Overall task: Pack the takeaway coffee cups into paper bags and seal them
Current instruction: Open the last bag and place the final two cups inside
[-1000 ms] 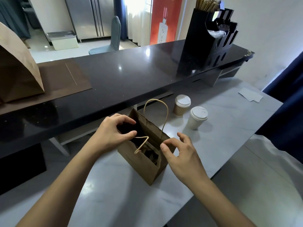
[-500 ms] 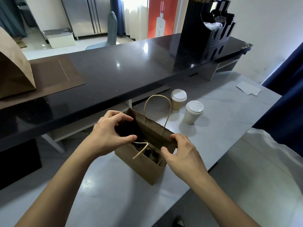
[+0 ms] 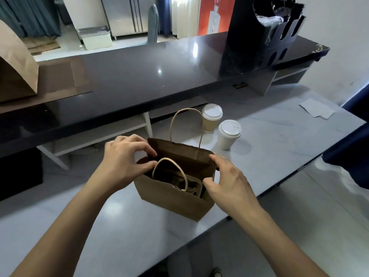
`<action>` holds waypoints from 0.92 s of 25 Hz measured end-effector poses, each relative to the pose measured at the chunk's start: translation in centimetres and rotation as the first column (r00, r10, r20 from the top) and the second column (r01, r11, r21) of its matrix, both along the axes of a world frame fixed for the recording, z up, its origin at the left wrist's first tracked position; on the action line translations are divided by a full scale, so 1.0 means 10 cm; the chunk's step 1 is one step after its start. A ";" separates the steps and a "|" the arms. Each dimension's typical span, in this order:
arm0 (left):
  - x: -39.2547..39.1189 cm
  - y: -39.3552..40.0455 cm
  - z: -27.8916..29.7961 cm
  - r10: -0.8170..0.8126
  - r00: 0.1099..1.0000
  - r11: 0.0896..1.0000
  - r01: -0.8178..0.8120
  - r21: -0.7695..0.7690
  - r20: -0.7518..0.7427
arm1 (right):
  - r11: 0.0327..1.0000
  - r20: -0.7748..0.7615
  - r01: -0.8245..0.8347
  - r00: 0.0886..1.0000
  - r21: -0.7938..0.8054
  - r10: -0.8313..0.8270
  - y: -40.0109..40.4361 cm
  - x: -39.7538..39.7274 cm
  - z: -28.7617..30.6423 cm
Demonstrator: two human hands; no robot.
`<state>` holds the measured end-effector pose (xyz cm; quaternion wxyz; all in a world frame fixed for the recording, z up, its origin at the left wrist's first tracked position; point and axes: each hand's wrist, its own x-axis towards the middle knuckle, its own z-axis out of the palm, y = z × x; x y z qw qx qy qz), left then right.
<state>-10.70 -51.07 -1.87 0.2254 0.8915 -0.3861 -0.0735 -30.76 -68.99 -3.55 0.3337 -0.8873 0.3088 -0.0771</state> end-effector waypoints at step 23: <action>-1.30 -0.77 -0.36 0.000 0.969 0.992 -0.031 -0.122 -0.246 | 0.957 0.040 -0.274 0.962 0.090 0.272 -1.56 -0.54 -0.14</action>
